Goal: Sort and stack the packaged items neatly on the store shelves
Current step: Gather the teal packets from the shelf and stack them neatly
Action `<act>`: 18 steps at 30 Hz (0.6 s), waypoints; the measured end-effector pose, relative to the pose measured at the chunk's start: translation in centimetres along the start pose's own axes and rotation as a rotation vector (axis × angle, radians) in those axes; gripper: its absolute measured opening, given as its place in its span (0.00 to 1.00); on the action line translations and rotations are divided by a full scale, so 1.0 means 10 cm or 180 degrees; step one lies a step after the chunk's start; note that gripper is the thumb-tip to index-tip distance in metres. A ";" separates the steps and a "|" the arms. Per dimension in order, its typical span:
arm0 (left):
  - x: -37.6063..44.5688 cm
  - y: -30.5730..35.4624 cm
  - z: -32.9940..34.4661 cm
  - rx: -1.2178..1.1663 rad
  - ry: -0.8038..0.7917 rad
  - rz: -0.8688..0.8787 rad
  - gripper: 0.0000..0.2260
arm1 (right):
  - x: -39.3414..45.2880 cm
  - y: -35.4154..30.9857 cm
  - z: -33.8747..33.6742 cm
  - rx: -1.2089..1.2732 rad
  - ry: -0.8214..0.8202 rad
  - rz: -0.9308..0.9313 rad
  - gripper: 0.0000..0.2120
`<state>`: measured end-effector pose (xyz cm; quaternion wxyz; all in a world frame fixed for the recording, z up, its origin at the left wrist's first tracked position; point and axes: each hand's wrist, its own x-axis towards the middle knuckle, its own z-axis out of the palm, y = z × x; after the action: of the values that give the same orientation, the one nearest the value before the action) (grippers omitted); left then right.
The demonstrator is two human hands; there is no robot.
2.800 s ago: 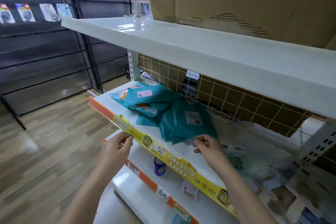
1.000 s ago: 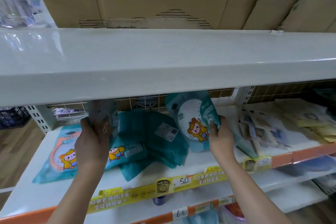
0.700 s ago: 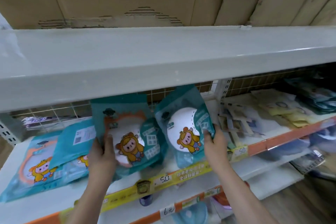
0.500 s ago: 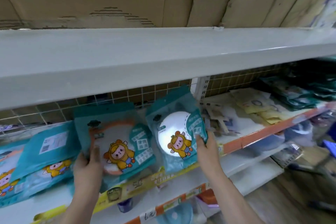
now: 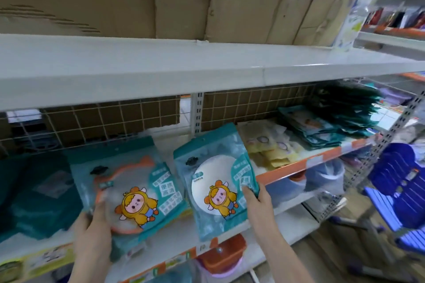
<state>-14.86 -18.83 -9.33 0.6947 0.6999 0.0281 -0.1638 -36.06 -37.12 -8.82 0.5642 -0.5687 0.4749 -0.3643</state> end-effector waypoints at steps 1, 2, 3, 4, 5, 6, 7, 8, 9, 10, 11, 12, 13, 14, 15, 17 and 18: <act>-0.08 -0.02 0.11 0.0010 -0.0018 -0.0025 0.16 | 0.04 0.01 -0.14 0.0030 0.0015 0.0053 0.08; -0.17 -0.02 0.22 0.0063 -0.0020 -0.0031 0.17 | 0.08 0.03 -0.27 0.0071 0.0046 0.0101 0.08; -0.22 -0.06 0.32 0.0105 -0.0025 -0.0034 0.19 | 0.11 0.04 -0.39 0.0131 0.0101 0.0129 0.08; -0.26 -0.08 0.42 0.0158 -0.0049 -0.0052 0.21 | 0.14 0.03 -0.50 0.0201 0.0174 0.0126 0.07; -0.29 -0.11 0.53 0.0214 -0.0093 -0.0061 0.24 | 0.17 0.03 -0.62 0.0253 0.0272 0.0111 0.07; -0.32 -0.14 0.63 0.0279 -0.0147 -0.0062 0.27 | 0.21 0.03 -0.73 0.0285 0.0381 0.0107 0.07; -0.33 -0.18 0.74 0.0312 -0.0204 -0.0091 0.29 | 0.24 0.04 -0.83 0.0311 0.0479 0.0116 0.06; -0.37 -0.19 0.87 0.0325 -0.0260 -0.0146 0.30 | 0.28 0.05 -0.95 0.0353 0.0561 0.0137 0.05; -0.38 -0.22 1.01 0.0331 -0.0337 -0.0184 0.30 | 0.33 0.06 -1.06 0.0382 0.0631 0.0145 0.05; -0.40 -0.25 1.14 0.0361 -0.0423 -0.0200 0.29 | 0.37 0.09 -1.17 0.0384 0.0692 0.0169 0.05; -0.44 -0.27 1.28 0.0371 -0.0522 -0.0186 0.27 | 0.42 0.11 -1.29 0.0367 0.0735 0.0191 0.05; -0.47 -0.29 1.43 0.0364 -0.0623 -0.0170 0.25 | 0.47 0.13 -1.39 0.0356 0.0769 0.0226 0.05; -0.50 -0.30 1.58 0.0315 -0.0692 -0.0142 0.24 | 0.52 0.15 -1.50 0.0375 0.0798 0.0252 0.05; -0.55 -0.31 1.73 0.0292 -0.0711 -0.0133 0.24 | 0.58 0.18 -1.60 0.0388 0.0849 0.0271 0.05; -0.58 -0.33 1.88 0.0270 -0.0696 -0.0111 0.25 | 0.65 0.20 -1.70 0.0381 0.0911 0.0272 0.05; -0.66 -0.32 2.17 0.0209 -0.0694 -0.0108 0.26 | 0.85 0.23 -1.91 0.0333 0.1055 0.0281 0.06; -0.68 -0.30 2.30 0.0205 -0.0680 -0.0139 0.26 | 0.96 0.25 -2.01 0.0327 0.1117 0.0294 0.06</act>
<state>-26.48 -40.06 -9.91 0.6671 0.6996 -0.0361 -0.2533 -52.71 -51.99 -10.45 0.5172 -0.4445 0.5724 -0.4553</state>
